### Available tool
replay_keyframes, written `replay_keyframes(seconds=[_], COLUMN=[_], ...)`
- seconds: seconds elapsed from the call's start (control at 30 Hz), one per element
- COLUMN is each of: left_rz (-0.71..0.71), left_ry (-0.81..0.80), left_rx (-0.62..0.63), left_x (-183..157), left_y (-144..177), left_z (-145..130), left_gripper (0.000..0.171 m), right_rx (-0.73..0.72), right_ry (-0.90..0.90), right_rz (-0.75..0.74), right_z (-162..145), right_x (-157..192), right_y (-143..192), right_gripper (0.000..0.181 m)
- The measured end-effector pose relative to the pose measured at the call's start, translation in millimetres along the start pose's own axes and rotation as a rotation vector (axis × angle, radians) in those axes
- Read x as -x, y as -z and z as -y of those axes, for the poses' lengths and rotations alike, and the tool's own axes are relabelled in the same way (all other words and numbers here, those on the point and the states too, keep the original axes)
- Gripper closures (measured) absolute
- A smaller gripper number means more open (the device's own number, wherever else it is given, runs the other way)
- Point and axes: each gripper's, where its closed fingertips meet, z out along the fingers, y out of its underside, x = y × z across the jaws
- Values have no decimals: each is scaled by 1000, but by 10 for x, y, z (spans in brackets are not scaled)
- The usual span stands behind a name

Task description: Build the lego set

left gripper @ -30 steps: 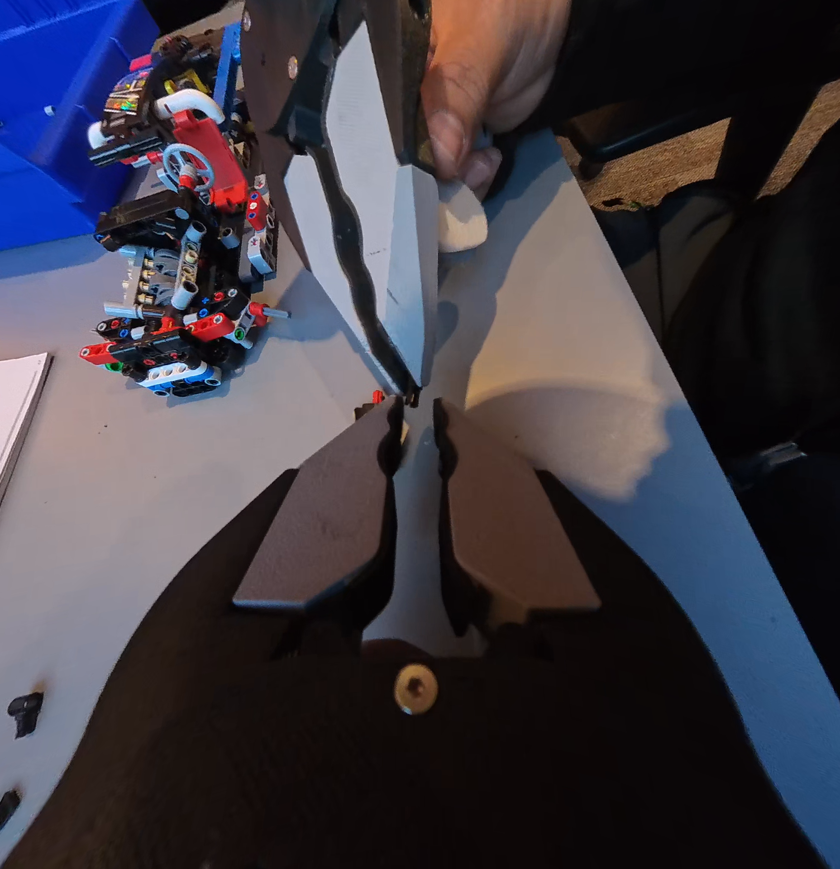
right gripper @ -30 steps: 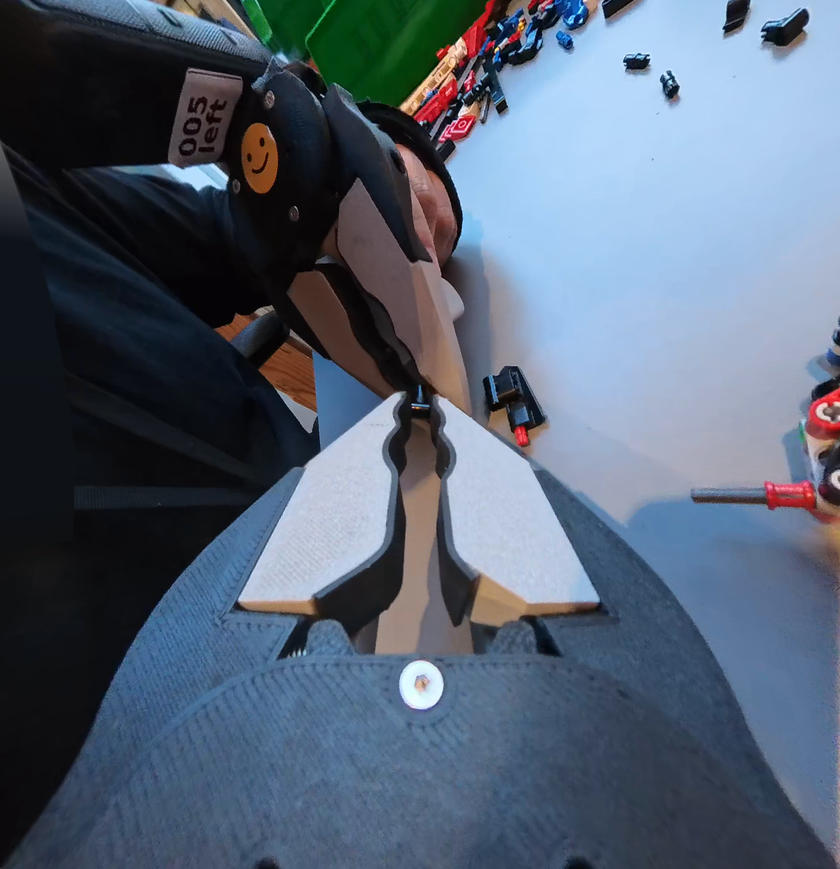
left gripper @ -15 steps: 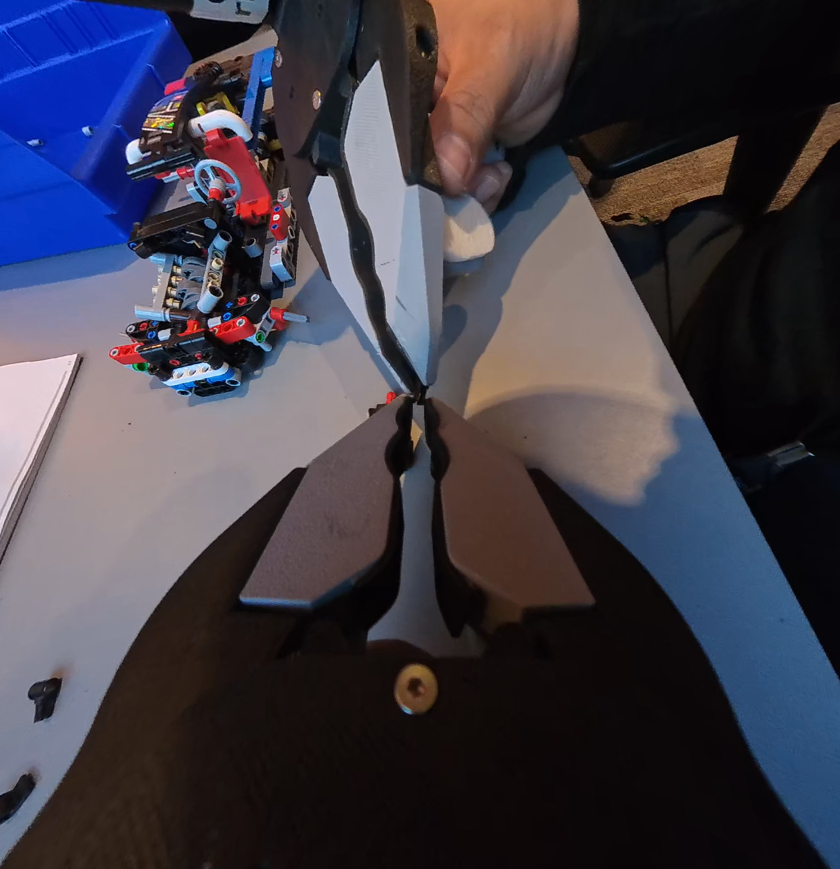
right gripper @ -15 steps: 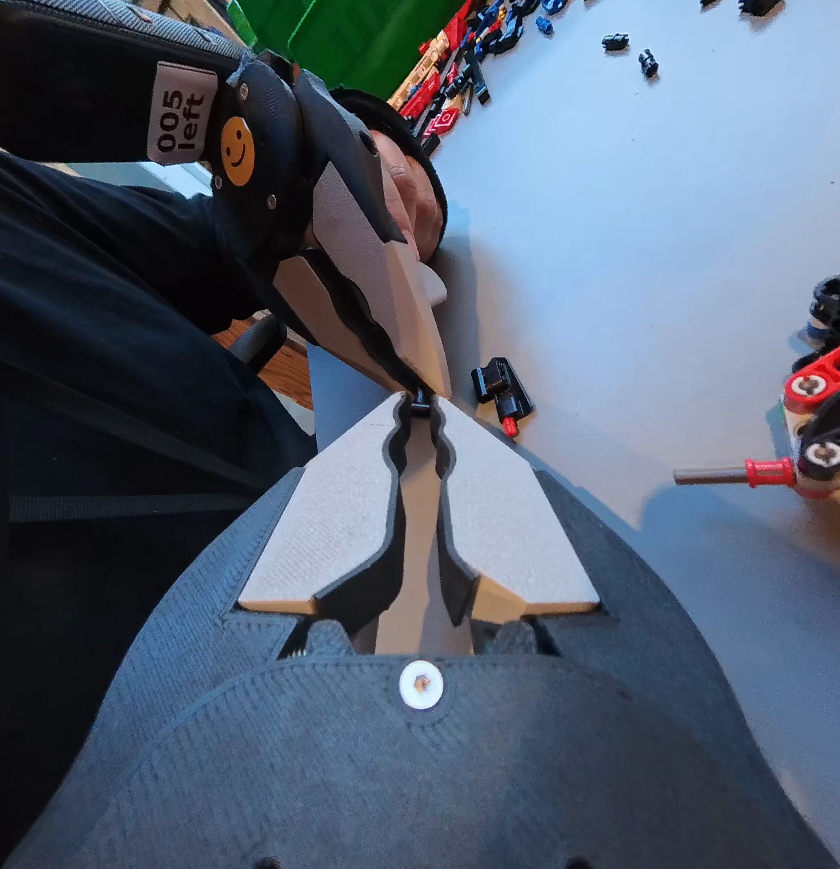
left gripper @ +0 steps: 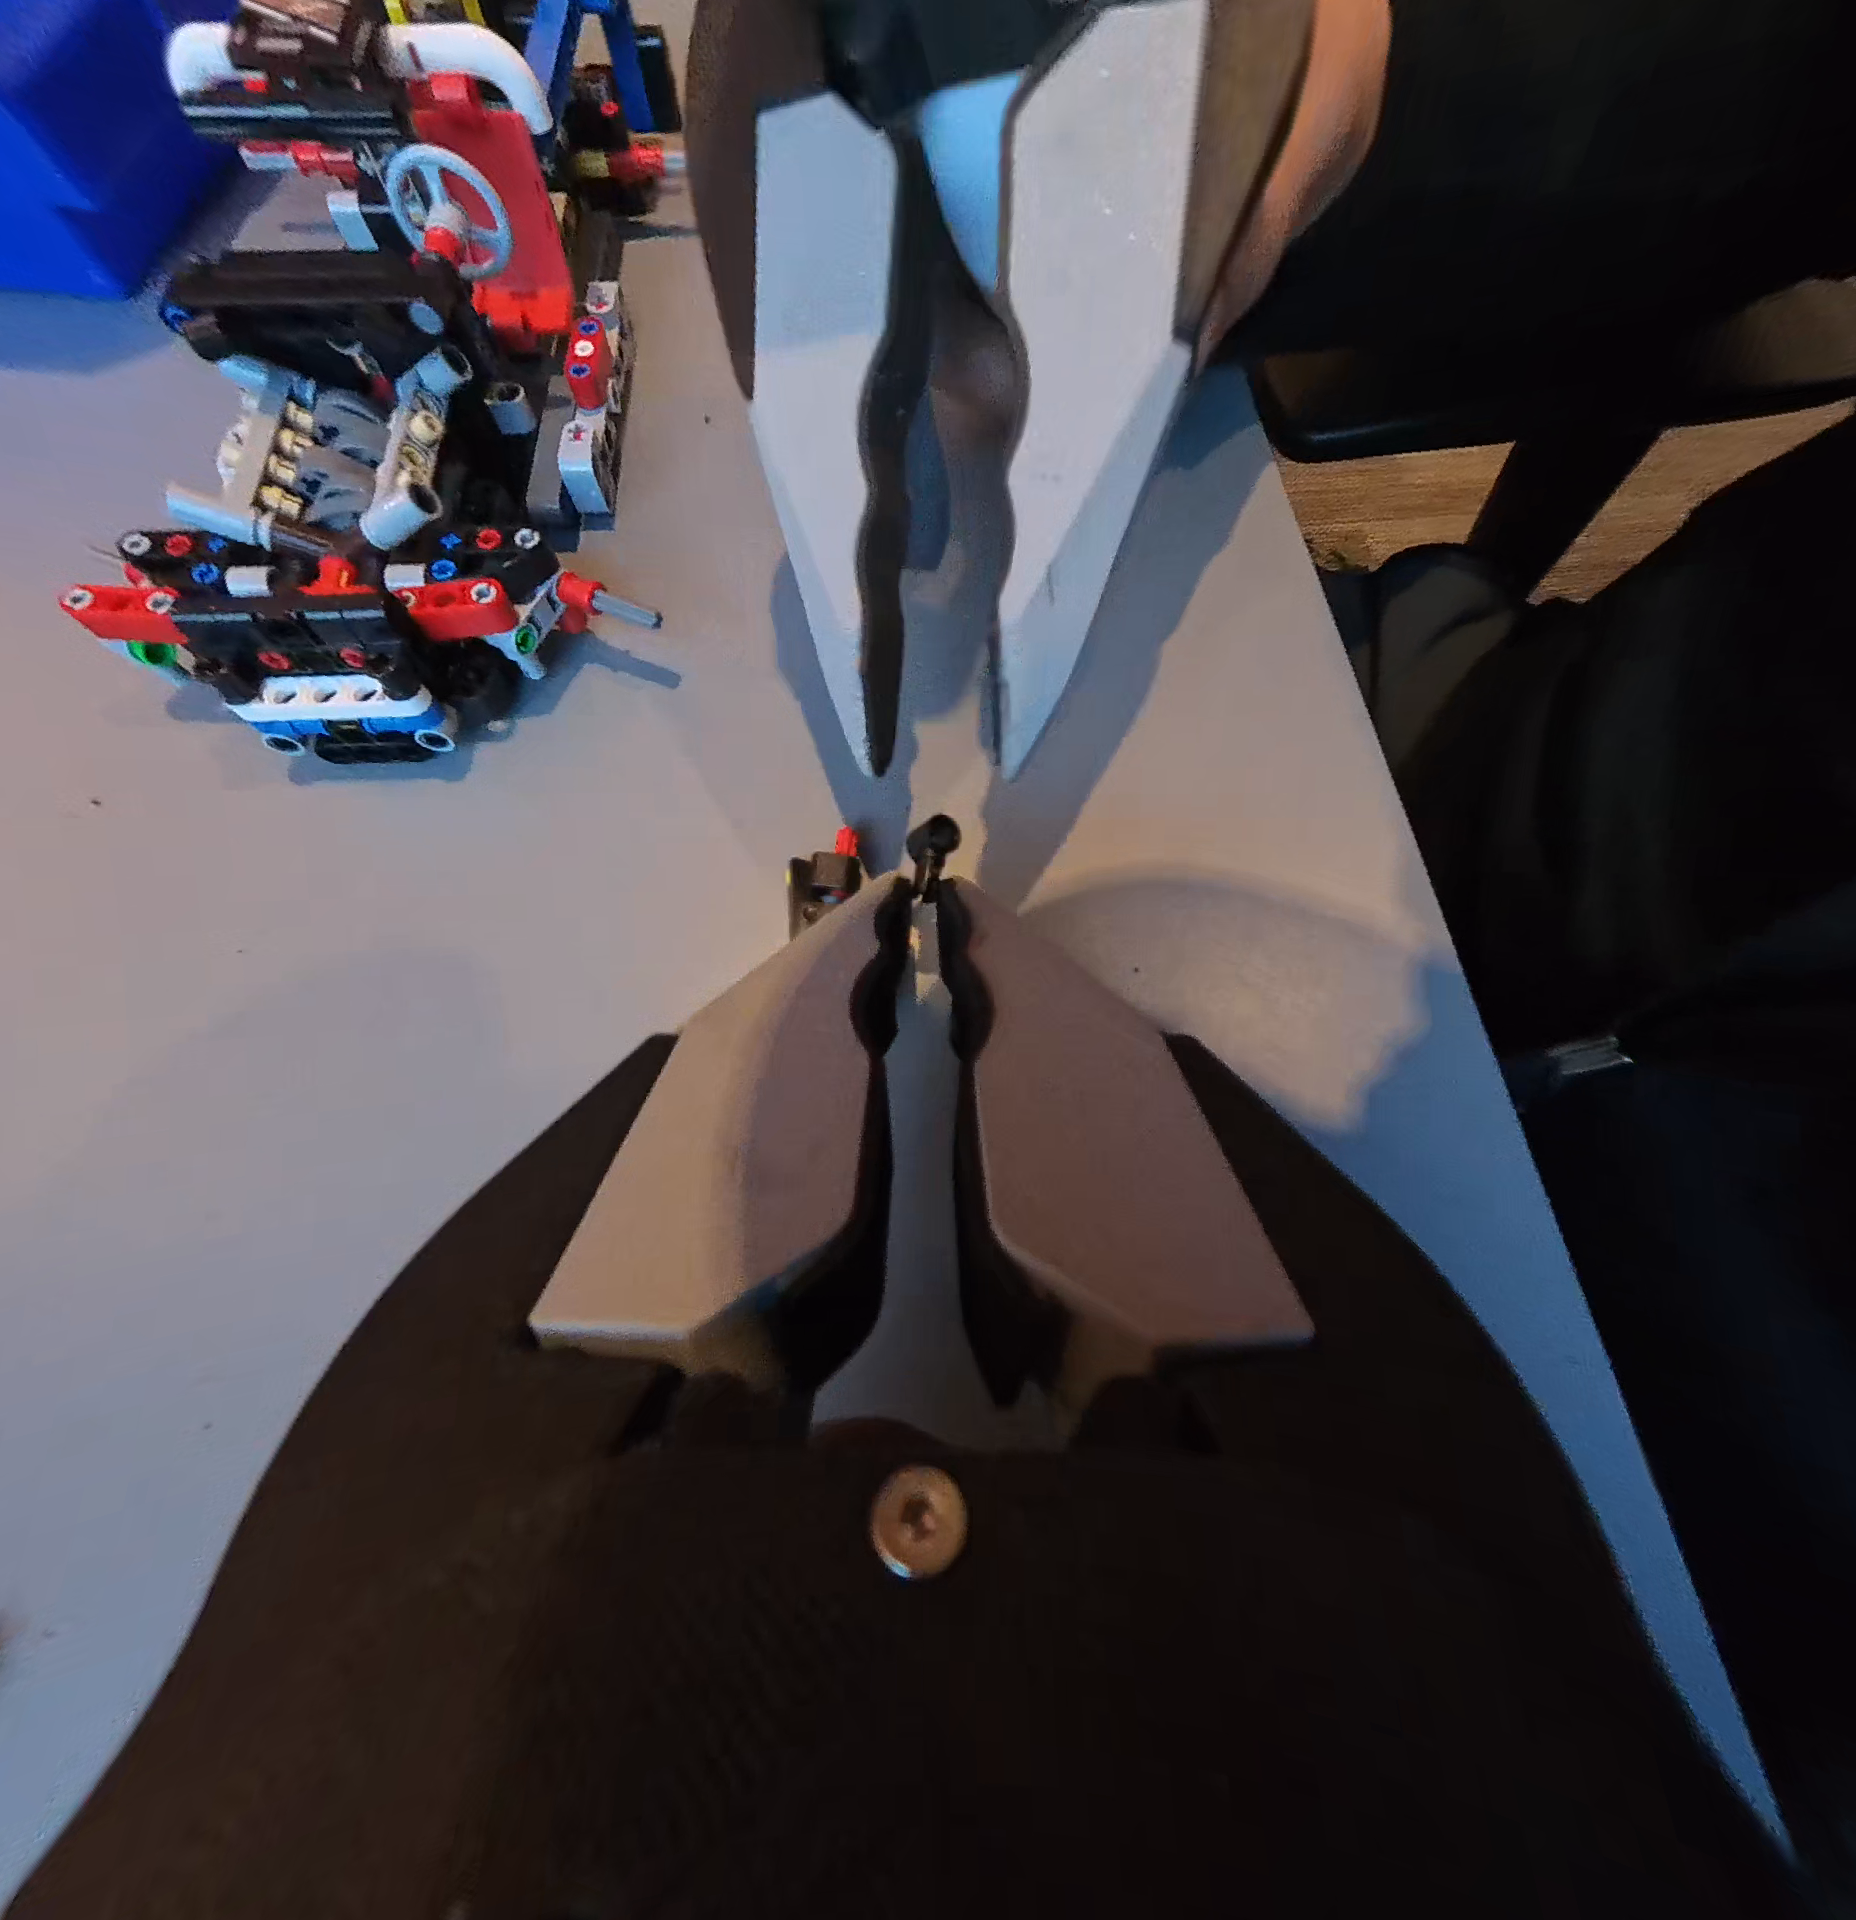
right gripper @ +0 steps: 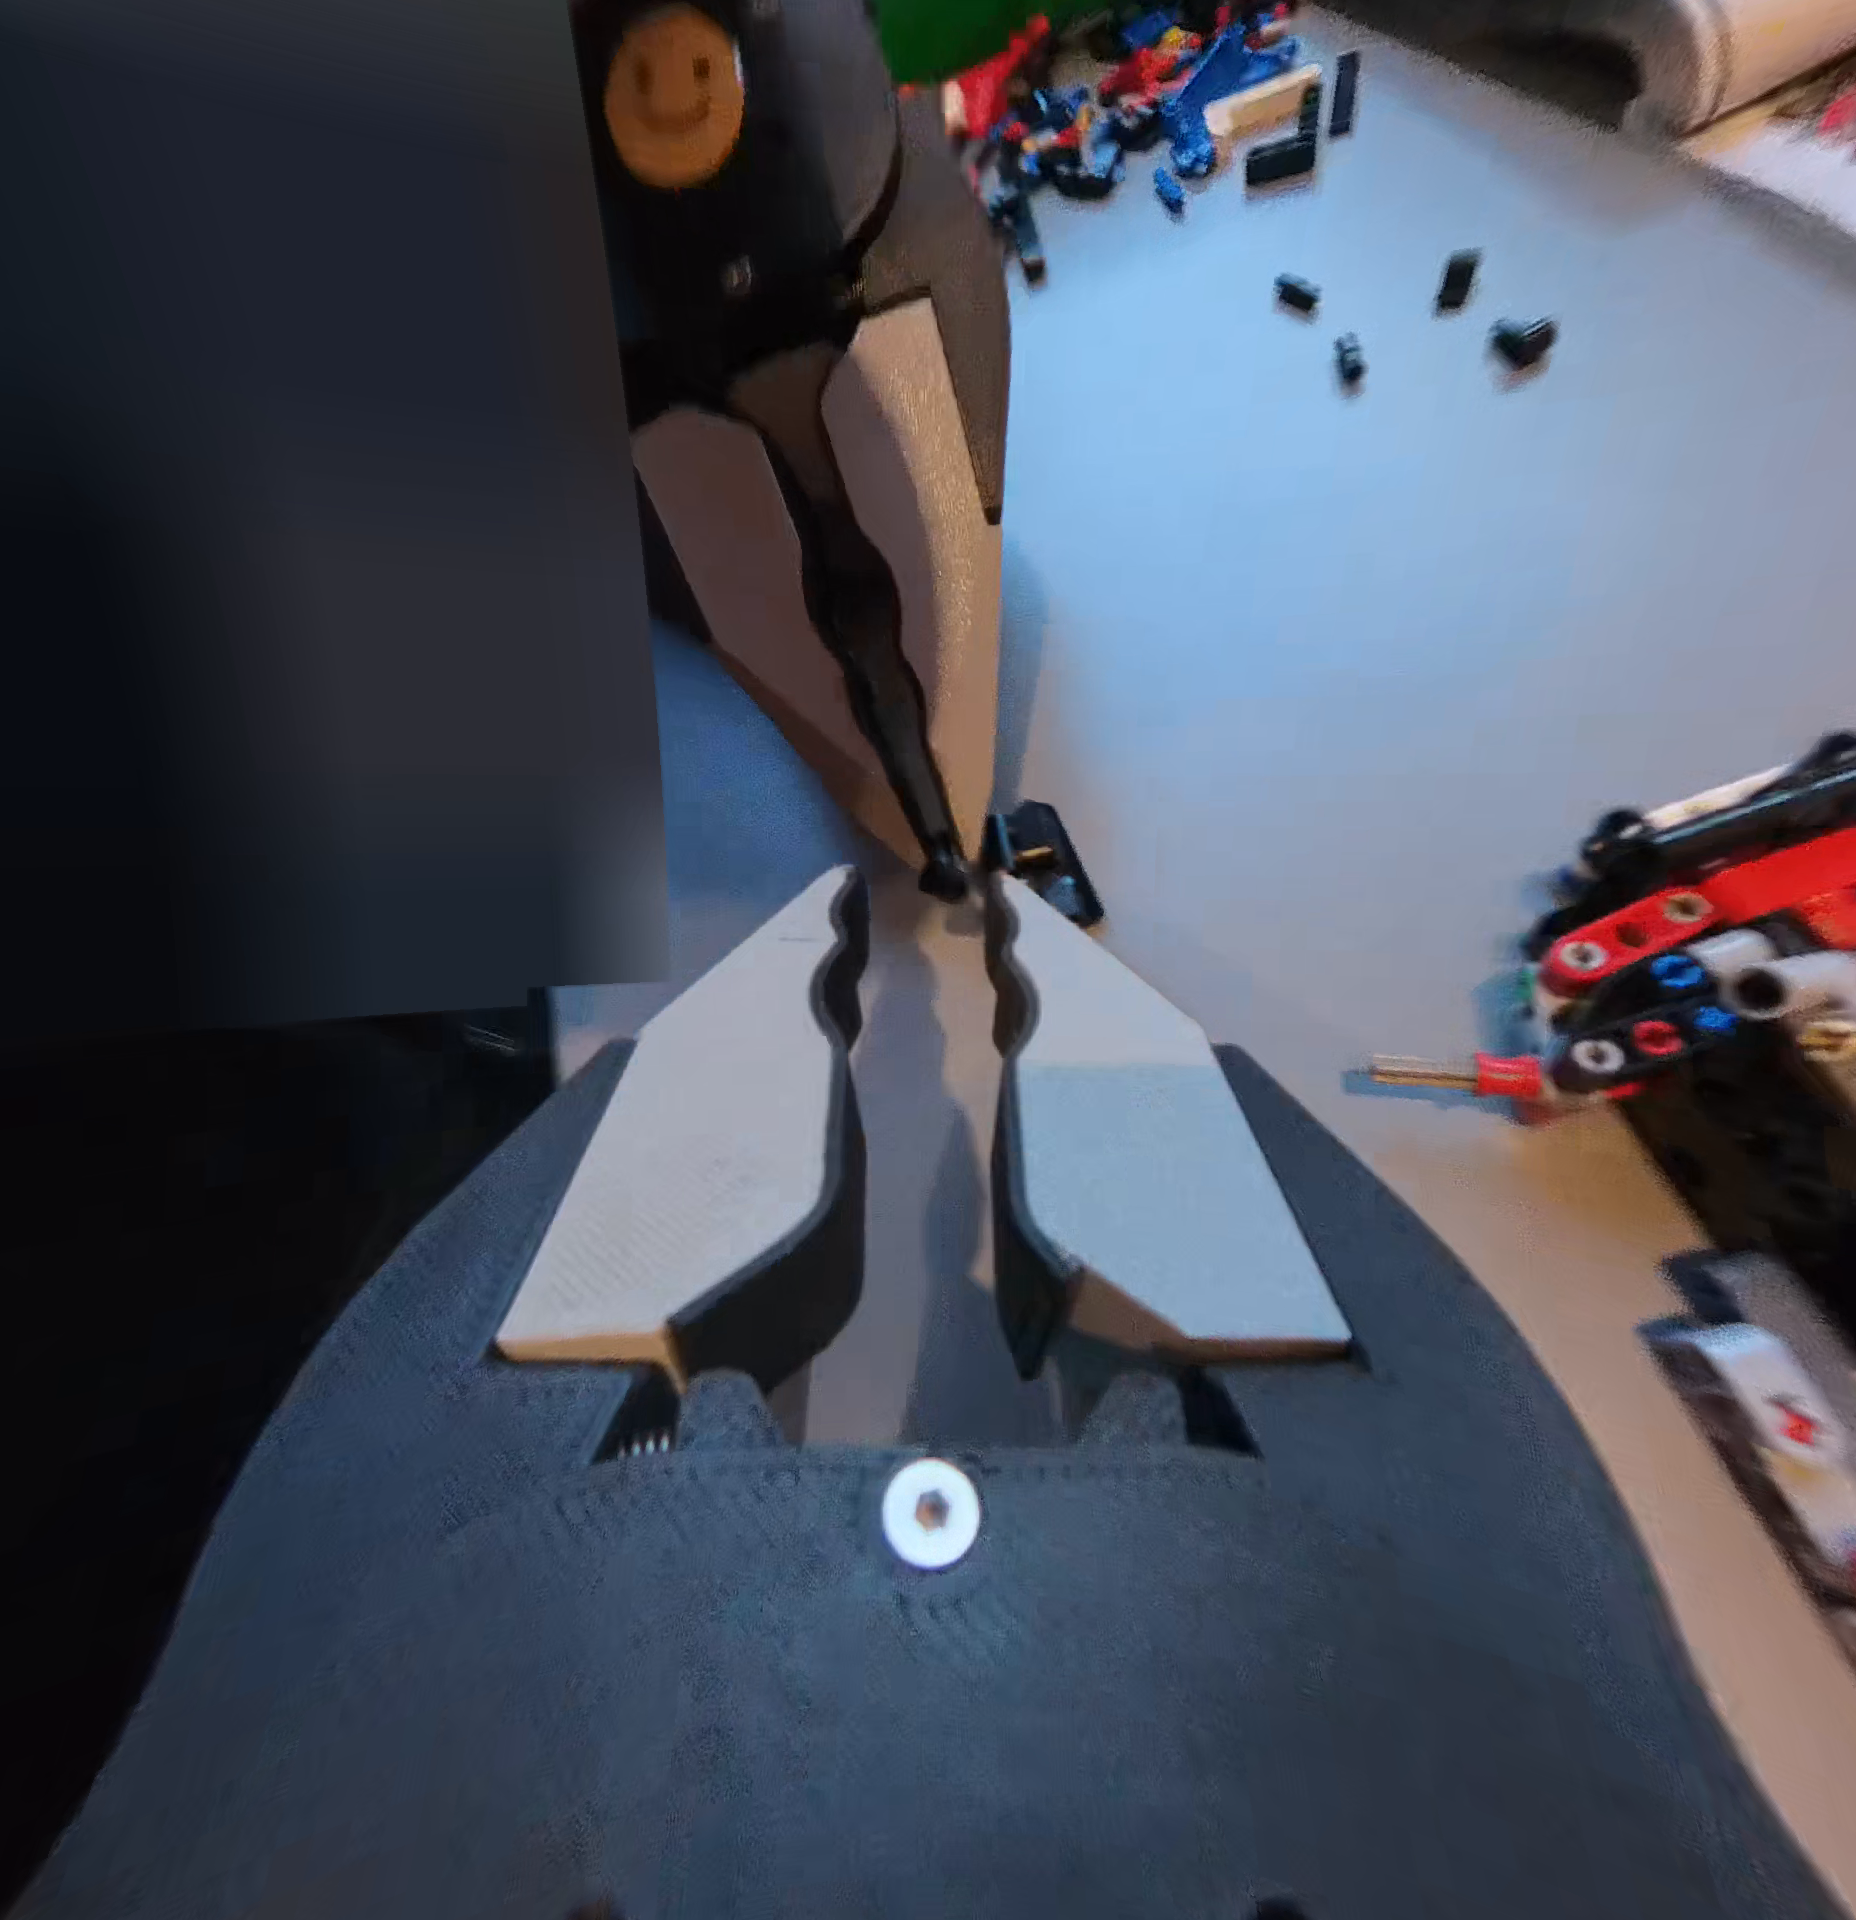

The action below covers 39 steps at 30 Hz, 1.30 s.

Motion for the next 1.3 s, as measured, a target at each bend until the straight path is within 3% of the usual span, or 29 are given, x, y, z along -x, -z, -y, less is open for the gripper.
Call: replay_keyframes(seconds=[0.17, 0.5, 0.7, 0.87, 1.3], left_rz=[-10, -65, -20, 42, 76], left_ry=[-15, 83, 35, -57, -182], left_rx=[37, 44, 24, 42, 122], left_x=[-37, -54, -19, -3, -40], left_y=[-34, -39, -28, -49, -112], left_z=[-47, -61, -30, -43, -143], left_gripper=[170, 171, 164, 169, 171], right_rx=[113, 154, 164, 140, 207], right_ry=[280, 498, 391, 290, 270], right_rz=[-148, -251, -218, -174, -138], right_z=[-111, -117, -160, -168, -276], right_x=[5, -7, -42, -38, -31], right_y=[-126, -180, -182, -166, -209], right_gripper=[172, 177, 177, 177, 177])
